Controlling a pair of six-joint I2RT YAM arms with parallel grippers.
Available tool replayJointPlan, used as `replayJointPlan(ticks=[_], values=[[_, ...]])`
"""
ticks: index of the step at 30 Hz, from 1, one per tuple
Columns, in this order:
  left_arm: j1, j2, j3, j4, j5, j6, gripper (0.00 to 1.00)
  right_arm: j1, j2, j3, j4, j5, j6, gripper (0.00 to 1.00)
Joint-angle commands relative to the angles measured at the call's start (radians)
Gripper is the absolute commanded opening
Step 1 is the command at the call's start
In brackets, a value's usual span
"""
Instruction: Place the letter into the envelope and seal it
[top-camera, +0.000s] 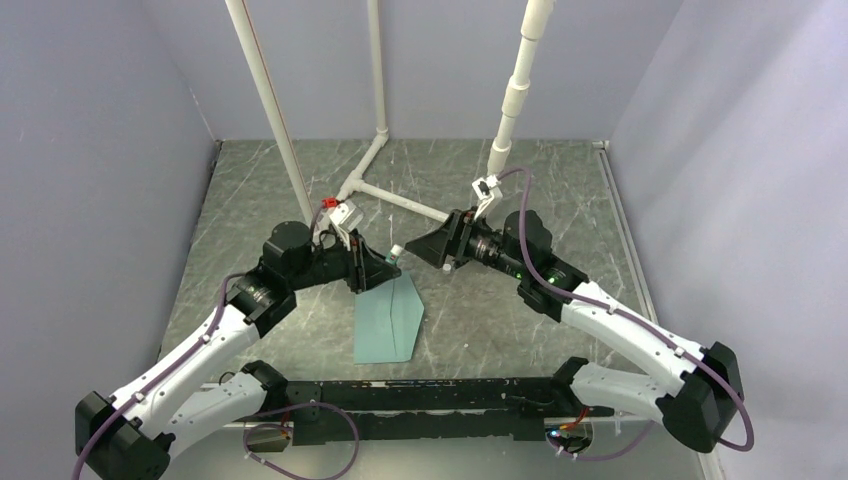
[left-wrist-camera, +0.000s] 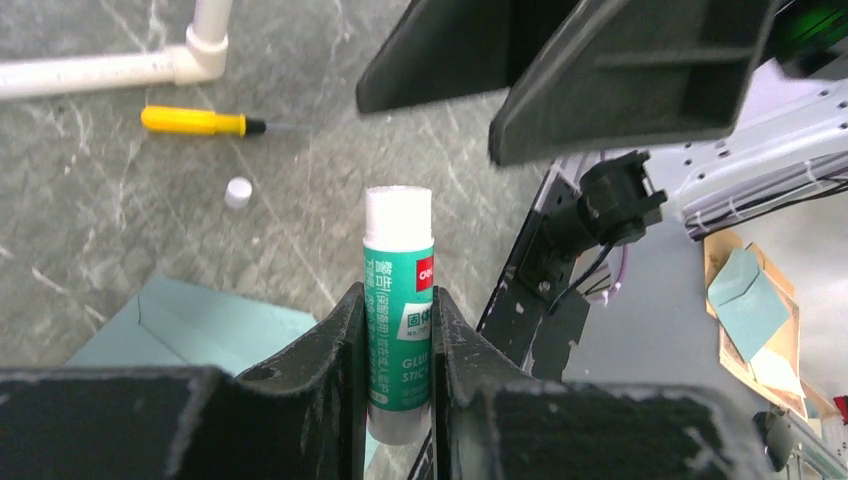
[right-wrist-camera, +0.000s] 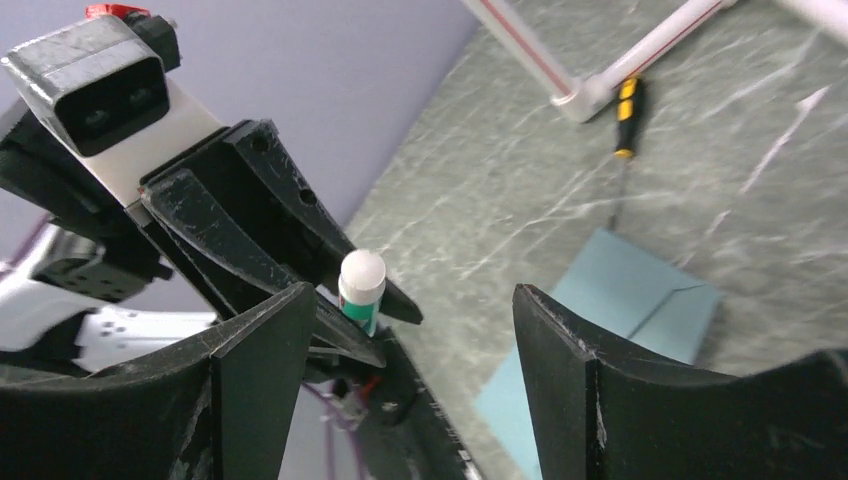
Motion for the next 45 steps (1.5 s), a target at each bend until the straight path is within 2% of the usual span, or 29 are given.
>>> replayJointPlan(ticks=[1,5,10,17,20,23,26,28,31,35,40,43,45], values=[[-0.004,-0.013,0.016,0.168,0.039,-0.051,0.02,0.031,0.009,-0.018,0.219,-0.023,0.228,0.76],[-0.003,0.004,0.015,0.184,0.066,-0.079,0.02,0.046,0.039,0.005,0.230,-0.022,0.230,0.72],[-0.004,-0.004,0.004,0.206,0.063,-0.111,0.02,0.050,0.076,0.008,0.288,-0.068,0.263,0.55],[-0.003,-0.010,0.004,0.224,0.061,-0.143,0.02,0.062,0.078,0.039,0.233,-0.067,0.224,0.41],[-0.004,-0.013,0.017,0.201,0.056,-0.159,0.03,0.063,0.075,0.045,0.228,-0.064,0.194,0.28],[-0.003,-0.012,0.038,0.168,0.053,-0.185,0.15,0.063,0.079,0.053,0.238,-0.089,0.150,0.15],[-0.004,-0.013,0.062,0.131,0.052,-0.207,0.37,0.061,0.083,0.065,0.221,-0.116,0.087,0.06],[-0.003,-0.015,0.083,0.094,0.041,-0.209,0.47,0.061,0.084,0.076,0.207,-0.141,0.053,0.04],[-0.002,-0.030,0.121,-0.025,-0.006,-0.188,0.55,0.062,0.087,0.091,0.190,-0.177,0.020,0.05],[-0.002,-0.029,0.160,-0.118,-0.012,-0.147,0.54,0.061,0.108,0.107,0.187,-0.227,0.016,0.06],[-0.002,0.000,0.183,-0.158,0.024,-0.127,0.47,0.062,0.138,0.153,0.137,-0.277,-0.005,0.05],[-0.002,0.013,0.188,-0.155,0.028,-0.116,0.34,0.061,0.151,0.173,0.111,-0.295,-0.017,0.03],[-0.002,0.015,0.189,-0.152,0.026,-0.107,0.19,0.061,0.154,0.174,0.110,-0.309,-0.012,0.03]])
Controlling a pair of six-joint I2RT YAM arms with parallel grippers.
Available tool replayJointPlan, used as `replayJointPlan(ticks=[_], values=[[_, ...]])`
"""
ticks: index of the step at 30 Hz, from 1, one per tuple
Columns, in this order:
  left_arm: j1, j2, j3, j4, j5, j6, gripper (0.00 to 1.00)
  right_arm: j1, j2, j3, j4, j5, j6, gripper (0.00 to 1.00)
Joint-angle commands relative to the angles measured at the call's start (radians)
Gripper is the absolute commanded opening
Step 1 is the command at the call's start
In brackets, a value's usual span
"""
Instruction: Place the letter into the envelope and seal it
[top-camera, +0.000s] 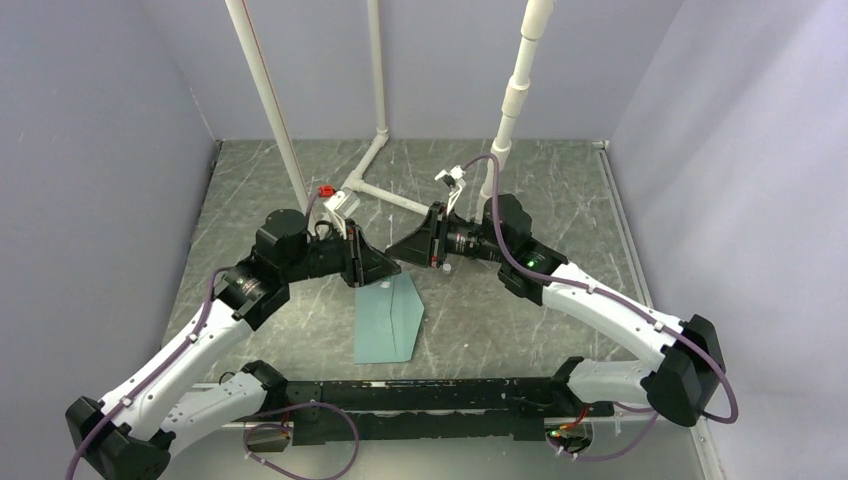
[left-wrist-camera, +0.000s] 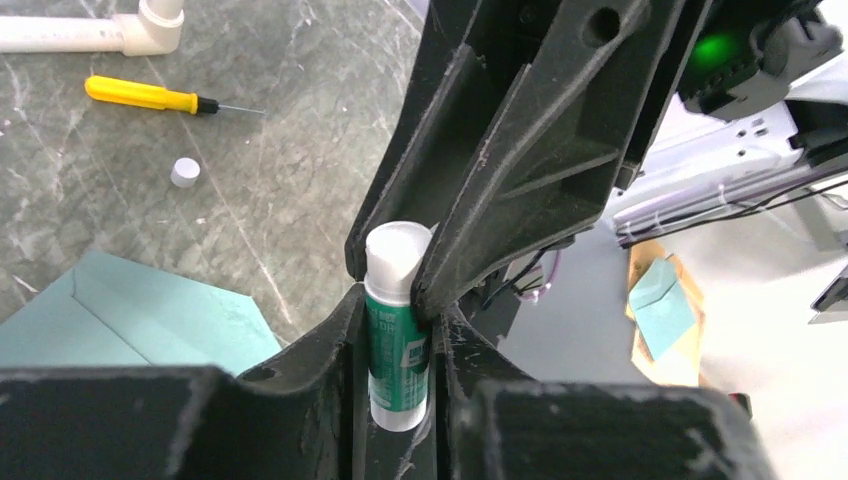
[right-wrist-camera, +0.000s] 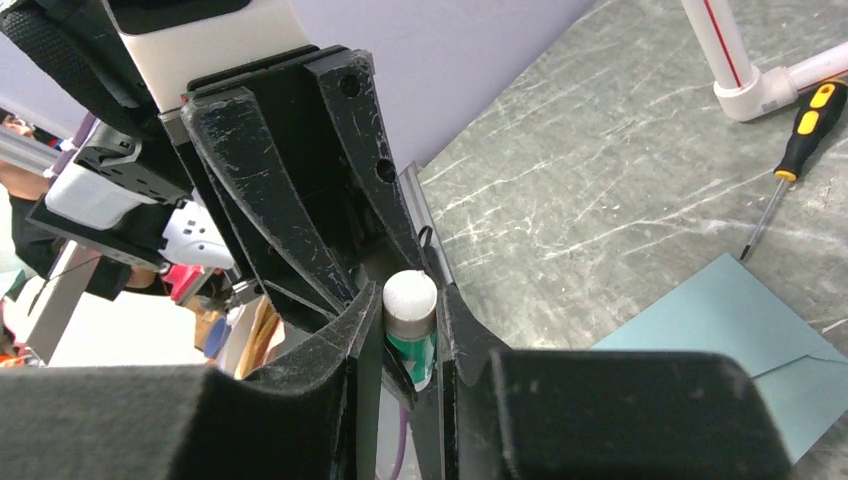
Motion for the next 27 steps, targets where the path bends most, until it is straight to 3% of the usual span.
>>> replayJointPlan(ticks=[1,3,7,11,17,21,27], values=[[-0.003,0.010,0.037,-0.004,0.014,0.036,0.08,0.003,-0.002,0.055,0.007,-0.063,-0.018,0.04],[-0.003,0.007,0.030,0.015,0.017,0.033,0.03,0.003,-0.004,0.051,0.011,-0.062,-0.003,0.13],[-0.003,-0.005,0.012,0.045,-0.028,0.023,0.03,0.003,-0.053,0.027,-0.020,0.042,0.004,0.59],[-0.002,-0.039,-0.025,0.106,-0.152,-0.017,0.03,0.003,-0.146,-0.061,0.002,0.214,-0.026,0.77],[-0.003,-0.068,-0.107,0.346,-0.288,-0.089,0.03,0.021,-0.128,-0.103,0.096,0.126,-0.059,0.73],[-0.002,-0.044,-0.114,0.459,-0.255,-0.138,0.02,0.062,-0.081,-0.063,0.079,0.106,-0.100,0.62],[-0.003,-0.020,-0.096,0.493,-0.194,-0.207,0.03,0.070,-0.062,-0.015,0.065,0.133,-0.078,0.51]])
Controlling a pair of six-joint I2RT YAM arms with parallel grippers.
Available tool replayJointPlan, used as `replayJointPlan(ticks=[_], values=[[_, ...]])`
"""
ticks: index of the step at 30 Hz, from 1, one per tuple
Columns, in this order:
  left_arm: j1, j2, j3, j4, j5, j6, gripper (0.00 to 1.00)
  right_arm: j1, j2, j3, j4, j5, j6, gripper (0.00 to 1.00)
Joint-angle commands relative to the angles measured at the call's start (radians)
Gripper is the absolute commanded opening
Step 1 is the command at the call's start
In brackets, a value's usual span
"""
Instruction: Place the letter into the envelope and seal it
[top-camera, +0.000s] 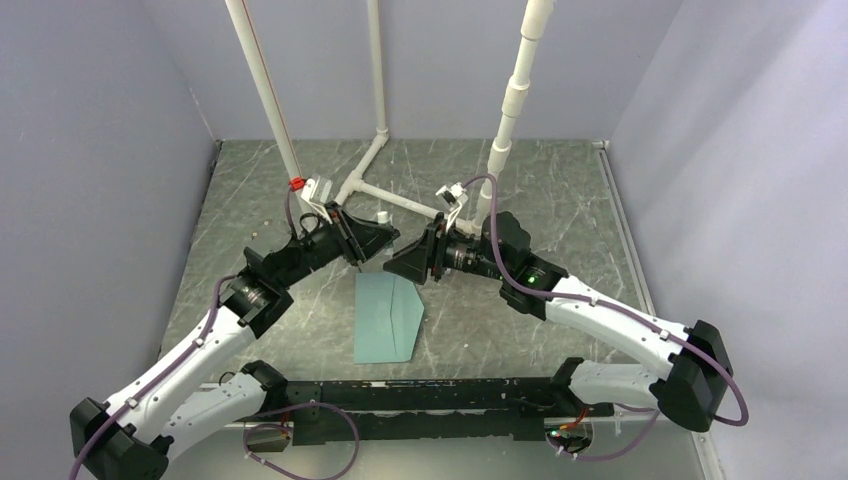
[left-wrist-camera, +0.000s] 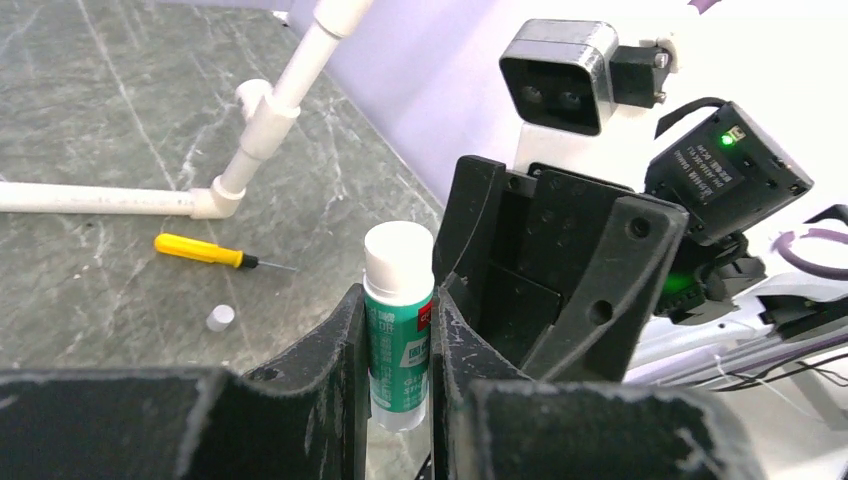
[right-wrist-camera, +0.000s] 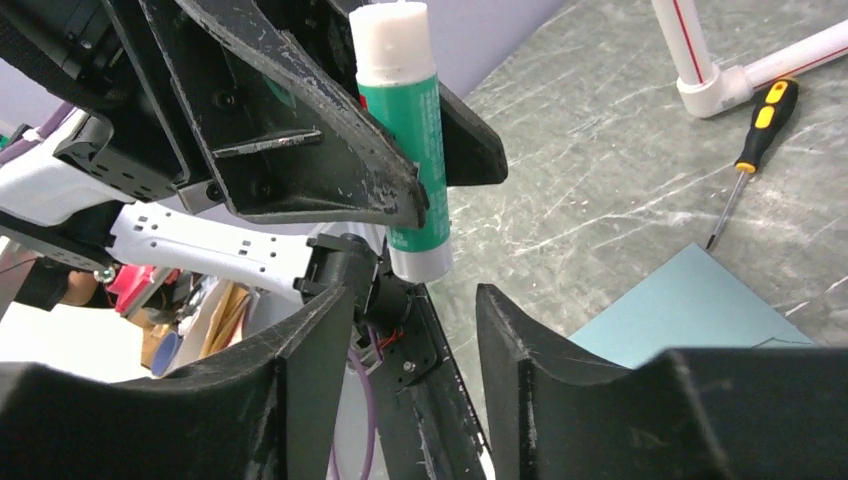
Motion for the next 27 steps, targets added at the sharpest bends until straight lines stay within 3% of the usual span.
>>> replayJointPlan(ticks=[1,3,8,12,13,17,22,27], values=[[0.002,0.010,0.017,0.123,0.049,-0.085,0.03,0.002,-0.001,0.086,0.037,0.007,-0.012,0.47],[0.001,0.007,0.009,0.152,0.065,-0.113,0.02,0.002,0.005,0.105,0.017,0.022,0.000,0.38],[0.001,0.000,0.000,0.191,0.093,-0.154,0.03,0.002,-0.005,0.097,0.068,0.015,0.040,0.31],[0.001,-0.012,0.000,0.206,0.110,-0.171,0.02,0.002,-0.007,0.099,0.082,-0.007,0.072,0.02],[0.001,-0.016,0.000,0.213,0.120,-0.170,0.02,0.001,-0.018,0.087,0.109,-0.021,0.086,0.00],[0.001,-0.051,-0.018,0.274,0.207,-0.109,0.02,-0.007,-0.054,0.040,0.235,-0.134,0.124,0.00],[0.001,-0.098,-0.030,0.369,0.401,-0.036,0.02,-0.024,-0.055,0.005,0.455,-0.401,0.192,0.00],[0.001,-0.130,-0.024,0.391,0.524,0.047,0.02,-0.025,-0.003,0.009,0.711,-0.595,0.376,0.00]])
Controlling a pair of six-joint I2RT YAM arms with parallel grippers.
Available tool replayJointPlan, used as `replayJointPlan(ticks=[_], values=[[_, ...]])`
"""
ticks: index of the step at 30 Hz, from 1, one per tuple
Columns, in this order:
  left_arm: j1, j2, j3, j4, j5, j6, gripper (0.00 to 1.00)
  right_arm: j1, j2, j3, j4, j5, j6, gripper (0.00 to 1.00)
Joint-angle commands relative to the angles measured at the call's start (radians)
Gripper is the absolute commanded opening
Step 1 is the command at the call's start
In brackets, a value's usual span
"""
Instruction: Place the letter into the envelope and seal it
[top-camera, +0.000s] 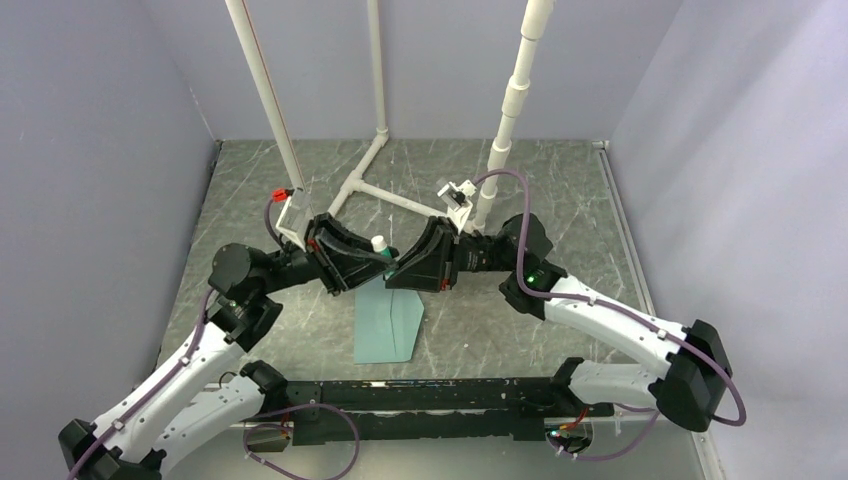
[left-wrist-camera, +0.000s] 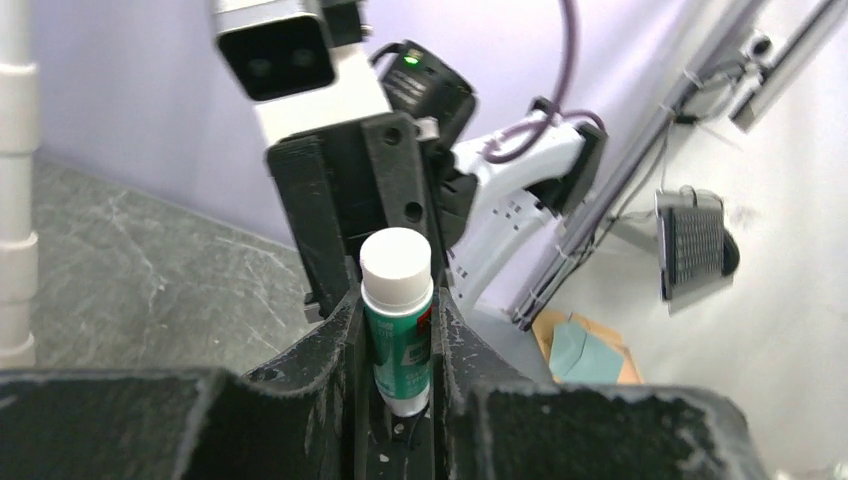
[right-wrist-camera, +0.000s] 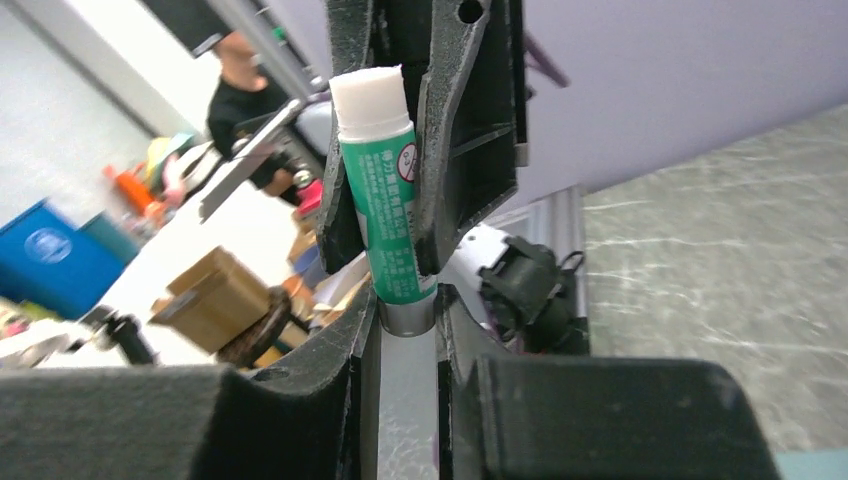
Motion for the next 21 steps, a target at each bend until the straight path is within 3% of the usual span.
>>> replayJointPlan(ticks=[1,3,4,5,7,8,10,14,21], values=[[0.009,-0.041,0.005,0.076,0.184,0.145,0.03,-0.015,0.013,0.011,0.415,-0.245,0.254,0.00],[0.009,-0.051,0.016,0.061,0.187,0.163,0.02,-0.015,0.015,0.017,0.452,-0.267,0.297,0.00],[0.009,-0.055,0.021,0.049,0.165,0.166,0.03,-0.016,0.009,0.030,0.389,-0.262,0.245,0.00],[0.009,-0.057,0.025,0.037,0.137,0.163,0.02,-0.017,-0.004,0.061,0.209,-0.240,0.134,0.02],[0.010,-0.068,0.040,-0.030,0.016,0.142,0.02,-0.015,-0.037,0.176,-0.326,-0.012,-0.219,0.39],[0.009,-0.074,0.043,-0.069,-0.062,0.123,0.02,-0.005,-0.045,0.216,-0.497,0.116,-0.331,0.52],[0.009,-0.084,0.030,-0.111,-0.209,0.051,0.02,-0.003,-0.054,0.236,-0.613,0.269,-0.439,0.64],[0.009,-0.084,-0.031,-0.062,-0.330,-0.101,0.02,-0.002,-0.093,0.174,-0.529,0.335,-0.521,0.73],[0.009,-0.063,-0.037,-0.051,-0.370,-0.209,0.02,0.002,-0.132,0.125,-0.413,0.371,-0.552,0.71]])
